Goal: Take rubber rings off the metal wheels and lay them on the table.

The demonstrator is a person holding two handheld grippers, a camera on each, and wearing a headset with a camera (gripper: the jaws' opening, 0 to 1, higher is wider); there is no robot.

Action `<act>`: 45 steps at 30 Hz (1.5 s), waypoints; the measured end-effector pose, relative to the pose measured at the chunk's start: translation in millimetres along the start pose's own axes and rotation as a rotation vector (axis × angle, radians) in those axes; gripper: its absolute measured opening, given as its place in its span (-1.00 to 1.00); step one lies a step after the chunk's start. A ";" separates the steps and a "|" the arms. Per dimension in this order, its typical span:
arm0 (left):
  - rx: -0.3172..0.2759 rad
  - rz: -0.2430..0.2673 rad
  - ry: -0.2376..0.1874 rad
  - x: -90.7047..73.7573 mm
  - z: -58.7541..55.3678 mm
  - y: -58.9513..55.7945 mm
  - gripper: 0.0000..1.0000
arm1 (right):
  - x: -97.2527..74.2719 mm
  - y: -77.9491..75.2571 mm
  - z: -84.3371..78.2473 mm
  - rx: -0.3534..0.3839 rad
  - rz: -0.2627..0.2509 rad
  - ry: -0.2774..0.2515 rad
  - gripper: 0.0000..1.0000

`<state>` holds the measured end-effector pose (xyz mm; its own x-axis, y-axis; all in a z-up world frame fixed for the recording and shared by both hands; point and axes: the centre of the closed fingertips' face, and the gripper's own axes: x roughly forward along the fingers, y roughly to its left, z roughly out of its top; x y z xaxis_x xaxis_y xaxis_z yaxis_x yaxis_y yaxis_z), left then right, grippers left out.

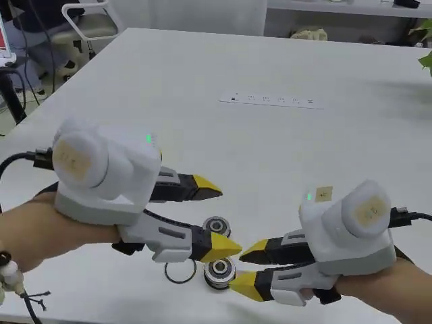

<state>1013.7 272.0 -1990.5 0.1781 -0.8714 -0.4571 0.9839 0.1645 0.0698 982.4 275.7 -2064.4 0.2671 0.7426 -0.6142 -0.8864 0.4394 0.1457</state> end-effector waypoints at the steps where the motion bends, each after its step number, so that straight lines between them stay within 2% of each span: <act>1: 0.001 0.002 0.006 0.3 -2.7 -0.1 -0.16 | 0.7 0.1 -0.3 -0.001 0.000 0.002 -0.55; 3: 0.006 0.002 0.021 0.9 -9.3 -1.5 -0.19 | 2.7 -0.4 -0.9 -0.001 -0.005 0.004 -0.56; 5: -0.011 0.018 0.016 3.1 -13.4 -1.9 -0.26 | 4.7 -1.8 -1.3 0.004 -0.016 0.003 -0.57; 6: -0.014 0.007 0.023 4.4 -16.2 -4.3 -0.32 | 5.8 -2.6 -1.8 0.006 -0.023 0.005 -0.57; 7: -0.002 -0.035 0.056 5.6 -23.2 -11.8 -0.36 | 6.6 -2.9 -2.3 0.007 -0.029 0.007 -0.58; 10: -0.054 -0.071 0.069 11.2 -30.8 -19.6 -0.41 | 10.8 -3.6 -8.2 -0.002 -0.042 0.028 -0.57; 12: -0.034 -0.075 0.093 14.2 -36.6 -21.2 -0.43 | 12.4 -4.1 -10.6 0.007 -0.042 0.035 -0.58; 13: 0.006 -0.079 0.121 15.2 -42.1 -21.8 -0.45 | 12.4 -4.7 -11.0 0.006 -0.046 0.037 -0.58; 18: -0.007 -0.085 0.141 21.5 -49.8 -22.4 -0.56 | 13.5 -5.6 -11.3 0.021 -0.047 0.031 -0.61; 20: 0.003 -0.083 0.164 23.3 -55.3 -21.7 -0.63 | 14.4 -6.1 -11.2 0.010 -0.051 0.031 -0.63; 22: 0.005 -0.078 0.174 23.4 -57.4 -20.8 -0.66 | 14.8 -5.5 -10.9 0.009 -0.048 0.032 -0.63; 25: -0.029 -0.076 0.178 23.4 -60.2 -20.0 -0.72 | 14.7 -4.9 -11.2 -0.003 -0.047 0.035 -0.65; 28: -0.005 -0.080 0.205 23.8 -66.1 -21.7 -0.76 | 15.0 -4.2 -11.1 -0.008 -0.045 0.036 -0.66; 29: 0.028 -0.077 0.183 26.9 -62.3 -19.6 -0.76 | 14.9 -4.3 -11.0 -0.011 -0.045 0.037 -0.66; 30: 0.000 -0.081 0.209 28.4 -66.8 -21.7 -0.77 | 15.0 -4.4 -11.1 -0.014 -0.045 0.038 -0.66; 32: 0.008 -0.077 0.206 28.6 -66.7 -20.4 -0.82 | 14.9 -4.4 -10.9 -0.017 -0.045 0.038 -0.67; 33: 0.035 -0.086 0.204 28.8 -66.3 -20.6 -0.83 | 14.7 -4.7 -10.9 -0.017 -0.046 0.038 -0.67; 35: 0.006 -0.082 0.210 28.8 -66.8 -18.9 -0.84 | 14.5 -4.7 -11.0 -0.021 -0.046 0.040 -0.67; 41: 0.017 -0.077 0.207 27.6 -66.6 -19.7 -0.84 | 12.5 -5.3 -11.3 -0.021 -0.041 0.044 -0.74; 45: 0.016 -0.074 0.204 26.8 -66.4 -20.0 -0.84 | 10.5 -6.5 -12.8 -0.024 -0.039 0.050 -0.85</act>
<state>997.9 276.0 -2063.0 0.0999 -0.7688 -0.6317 0.9946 0.0947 0.0421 986.2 274.1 -2081.8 0.2827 0.6987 -0.6572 -0.8848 0.4545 0.1025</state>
